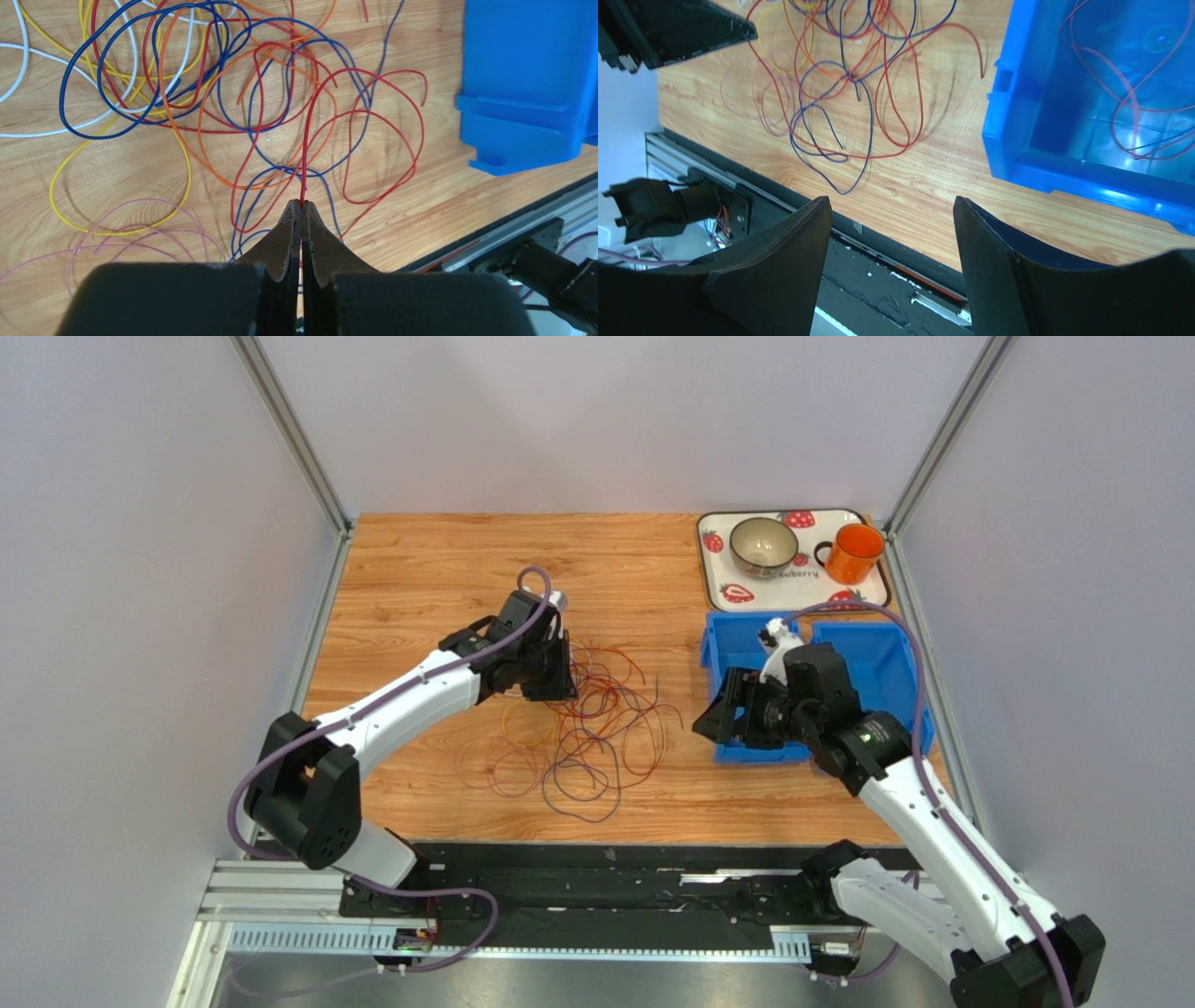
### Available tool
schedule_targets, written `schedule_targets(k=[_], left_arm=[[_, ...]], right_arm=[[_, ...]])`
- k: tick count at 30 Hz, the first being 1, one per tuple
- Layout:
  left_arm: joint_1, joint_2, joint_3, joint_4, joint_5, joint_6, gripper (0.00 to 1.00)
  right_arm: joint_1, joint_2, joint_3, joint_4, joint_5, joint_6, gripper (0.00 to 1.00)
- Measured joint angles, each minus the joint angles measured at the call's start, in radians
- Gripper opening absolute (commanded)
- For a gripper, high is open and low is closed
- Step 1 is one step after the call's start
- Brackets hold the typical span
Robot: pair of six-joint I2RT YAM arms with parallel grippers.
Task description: Untangle the cables
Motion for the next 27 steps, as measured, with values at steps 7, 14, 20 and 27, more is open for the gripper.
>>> schedule_targets(k=[7,14,20,27], left_arm=[[0.000,0.037,0.000,0.000,-0.018,0.005,0.00],[0.000,0.038,-0.006,0.001,-0.040,0.013,0.00],[0.000,0.057,-0.020,0.001,-0.040,0.016,0.00],[0.000,0.076,-0.025,0.002,-0.042,0.019,0.00]], right_arm=[[0.105,0.146,-0.010,0.080,0.016,-0.001,0.69],[0.123,0.296,-0.010,0.150,0.031,-0.023,0.69],[0.129,0.436,0.005,0.188,0.029,-0.062,0.65],[0.157,0.531,0.033,0.229,0.024,-0.069,0.65]])
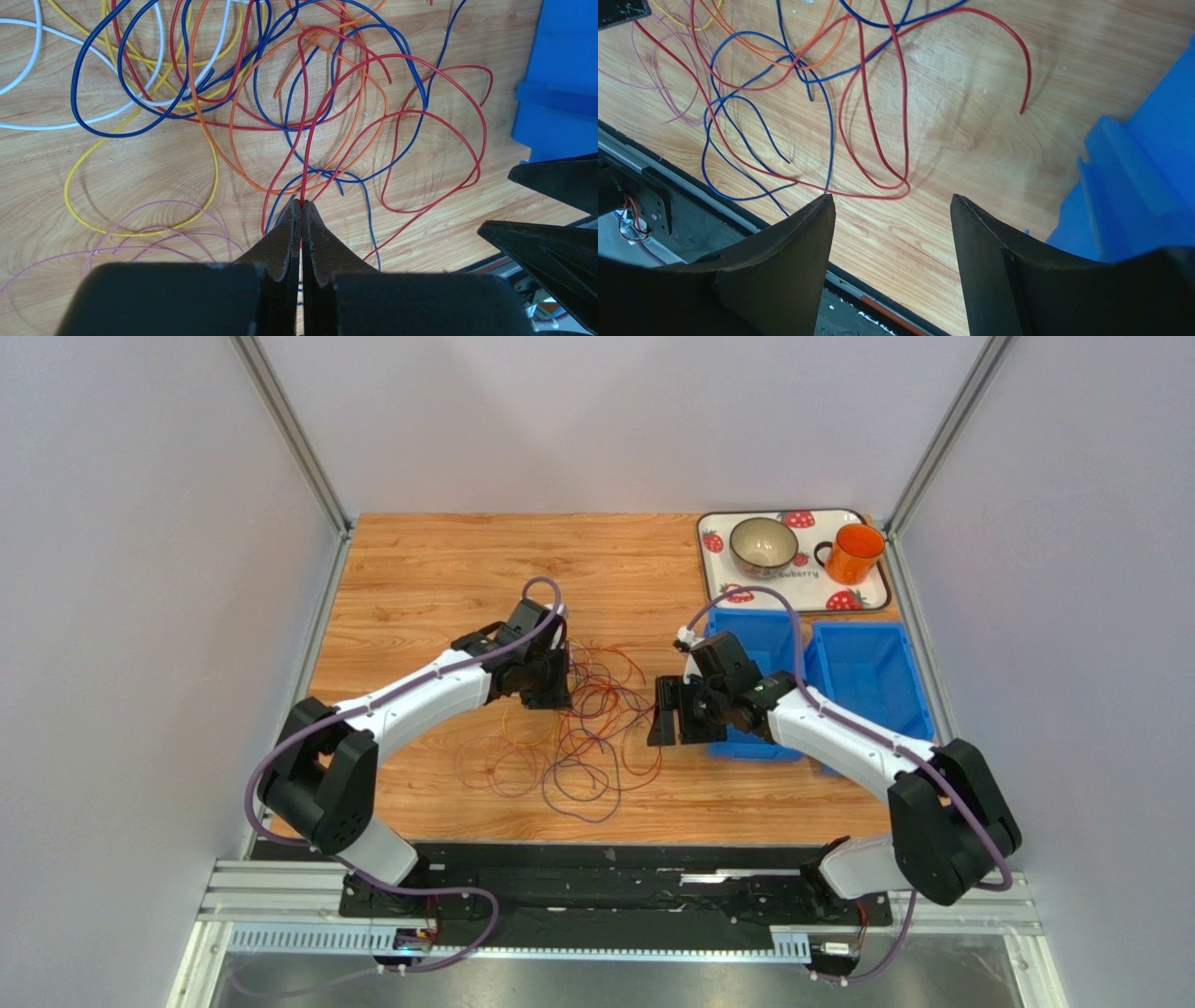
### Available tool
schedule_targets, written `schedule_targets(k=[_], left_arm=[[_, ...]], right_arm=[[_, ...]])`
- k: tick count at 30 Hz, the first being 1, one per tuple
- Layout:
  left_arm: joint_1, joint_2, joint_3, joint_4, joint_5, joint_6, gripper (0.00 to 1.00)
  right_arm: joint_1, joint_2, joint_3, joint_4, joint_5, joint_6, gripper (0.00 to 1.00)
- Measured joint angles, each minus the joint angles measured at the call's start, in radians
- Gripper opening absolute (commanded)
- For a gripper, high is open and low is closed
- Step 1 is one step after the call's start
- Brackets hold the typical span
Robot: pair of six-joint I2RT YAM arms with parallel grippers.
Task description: Untangle the cables
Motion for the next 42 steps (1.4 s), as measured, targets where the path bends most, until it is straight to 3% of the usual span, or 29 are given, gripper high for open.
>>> schedule_targets(k=[18,26,33,42], left_arm=[[0.000,0.002,0.000,-0.008,-0.009,0.019,0.00],[0.000,0.002,0.000,-0.010,-0.011,0.019,0.00],[0.000,0.002,0.000,-0.011,-0.014,0.019,0.00],[0.000,-0.004,0.000,-0.016,-0.014,0.020,0.00]], right_arm=[[0.047,0.099,0.071,-0.011,0.128,-0.017,0.63],[0.048,-0.015,0.059,-0.114,0.231,-0.014,0.64],[0.055,-0.097,0.059,-0.121,0.181,0.002,0.65],[0.089,0.039,0.124,-0.116,0.179,-0.008,0.66]])
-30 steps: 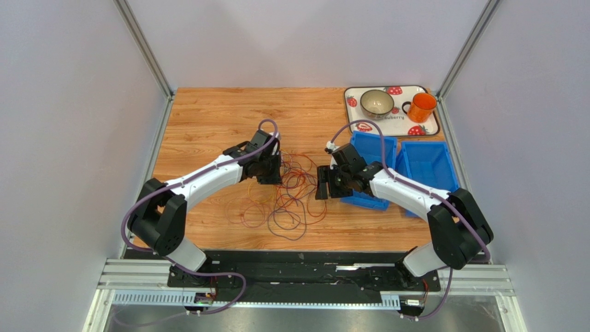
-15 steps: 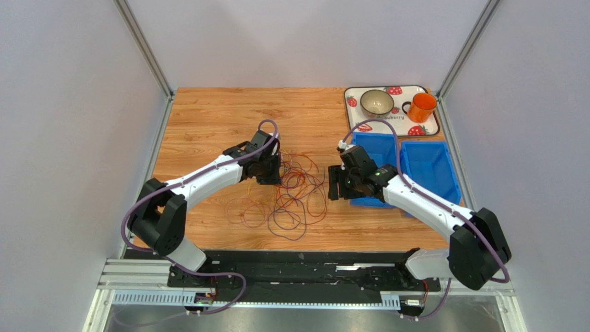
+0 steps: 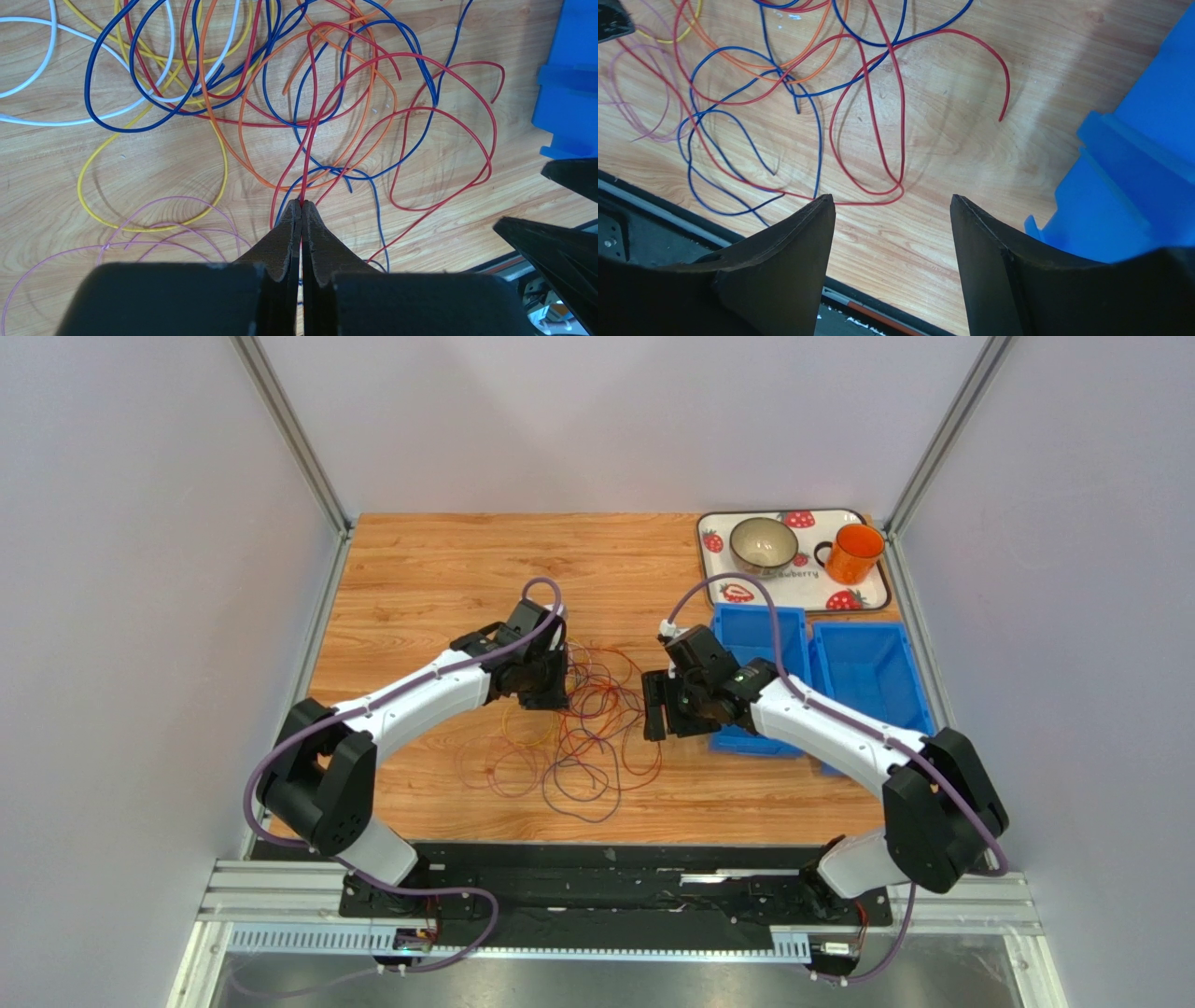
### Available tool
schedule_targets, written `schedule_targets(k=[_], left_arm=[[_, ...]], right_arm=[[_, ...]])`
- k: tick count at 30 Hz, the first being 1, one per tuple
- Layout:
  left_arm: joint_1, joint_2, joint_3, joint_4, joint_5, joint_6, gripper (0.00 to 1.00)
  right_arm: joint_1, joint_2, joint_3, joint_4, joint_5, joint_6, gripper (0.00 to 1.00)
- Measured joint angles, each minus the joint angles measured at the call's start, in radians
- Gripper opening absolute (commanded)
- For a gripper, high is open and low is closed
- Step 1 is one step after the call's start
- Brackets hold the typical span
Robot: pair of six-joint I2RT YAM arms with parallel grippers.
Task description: Untangle the cables
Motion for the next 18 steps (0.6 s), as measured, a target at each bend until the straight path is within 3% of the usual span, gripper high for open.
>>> schedule_targets(k=[8,11,18], left_arm=[[0.000,-0.002,0.000,-0.004,-0.006,0.006,0.00],[0.000,-0.002,0.000,-0.007,-0.007,0.010,0.00],[0.000,-0.002,0.000,-0.011,-0.015,0.018,0.00]], right_arm=[[0.000,0.117,0.035,0.021,0.007,-0.019,0.61],[0.000,0.148,0.044,0.028,0.008,-0.025,0.45],[0.000,0.179,0.061,0.040,-0.001,-0.039,0.20]])
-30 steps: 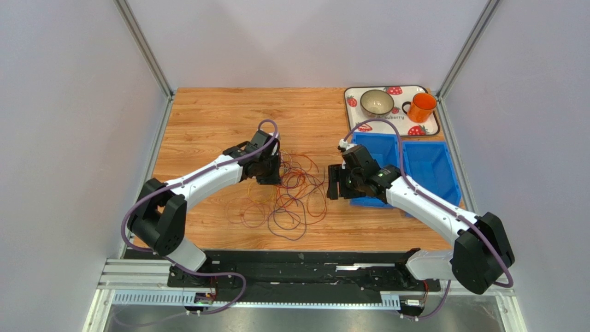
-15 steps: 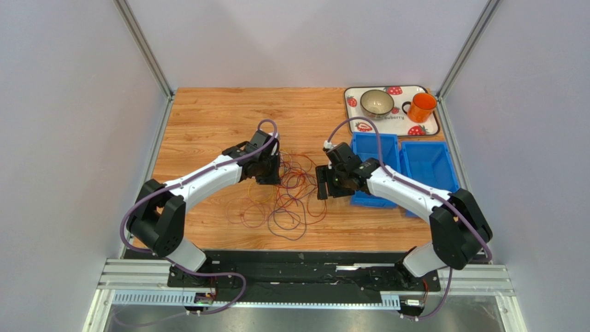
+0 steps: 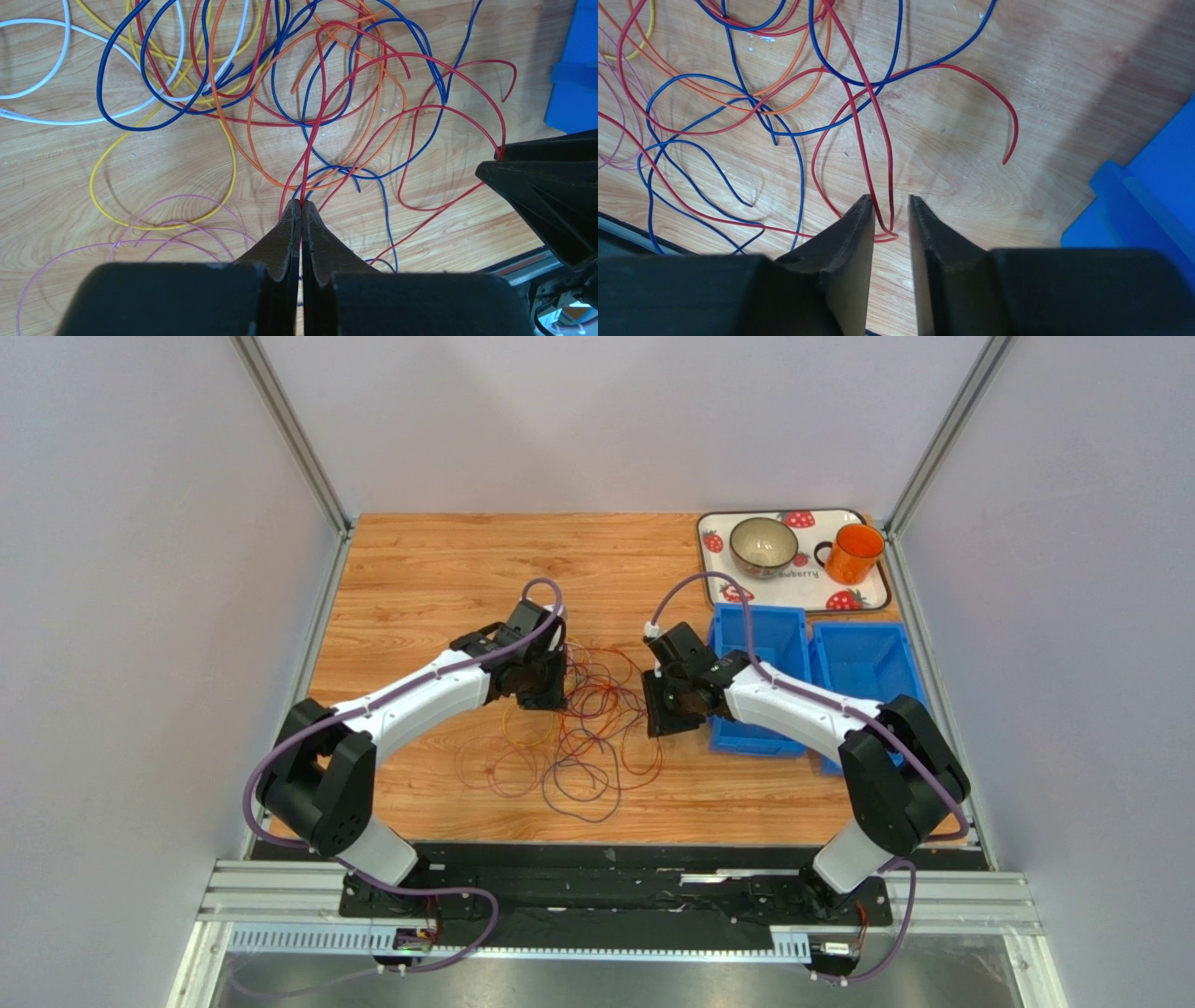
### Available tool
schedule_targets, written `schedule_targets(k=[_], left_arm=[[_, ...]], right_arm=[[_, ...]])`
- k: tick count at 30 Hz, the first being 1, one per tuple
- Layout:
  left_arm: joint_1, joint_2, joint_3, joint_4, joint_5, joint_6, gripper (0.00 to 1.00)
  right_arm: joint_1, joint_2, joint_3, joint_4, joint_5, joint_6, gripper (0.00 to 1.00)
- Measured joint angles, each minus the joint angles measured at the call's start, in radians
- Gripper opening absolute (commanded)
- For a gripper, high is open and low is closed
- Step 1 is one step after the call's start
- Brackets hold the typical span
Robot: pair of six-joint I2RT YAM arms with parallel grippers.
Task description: Untangle the cables
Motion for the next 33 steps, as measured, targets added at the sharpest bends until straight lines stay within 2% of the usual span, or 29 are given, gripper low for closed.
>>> schedule_targets(k=[1,2,5,11,13,15,18,20,25,27,33], left_arm=[[0.000,0.000,0.000,0.000,0.000,0.000,0.00],[0.000,0.000,0.000,0.000,0.000,0.000,0.00],[0.000,0.000,0.000,-0.001,0.000,0.001,0.00],[0.000,-0.002,0.000,-0.004,0.001,0.000,0.00],[0.000,-0.012,0.000,-0.008,0.003,0.000,0.09],[0.000,-0.033,-0.001,-0.011,0.006,0.002,0.28],[0.000,-0.089,-0.009,-0.018,0.014,0.005,0.43],[0.000,-0.139,-0.011,-0.036,0.016,0.005,0.48],[0.000,-0.290,-0.005,-0.112,0.009,0.028,0.72],[0.000,-0.347,0.009,-0.163,-0.005,0.047,0.79],[0.000,-0.513,0.070,-0.327,-0.068,0.104,0.80]], right_arm=[[0.000,0.000,0.002,0.000,-0.002,-0.002,0.17],[0.000,0.000,0.004,0.002,-0.004,-0.003,0.09],[0.000,0.000,0.005,0.004,-0.011,-0.008,0.00],[0.000,-0.010,0.005,0.004,-0.031,-0.008,0.00],[0.000,-0.022,0.005,0.004,-0.036,-0.008,0.00],[0.000,-0.043,0.005,0.002,-0.042,-0.007,0.00],[0.000,-0.089,0.024,-0.028,-0.047,-0.003,0.00],[0.000,-0.129,0.051,-0.055,-0.051,0.000,0.00],[0.003,-0.284,0.159,-0.118,-0.040,0.004,0.00],[0.005,-0.353,0.208,-0.140,-0.031,0.004,0.00],[0.006,-0.494,0.333,-0.184,0.016,0.003,0.00]])
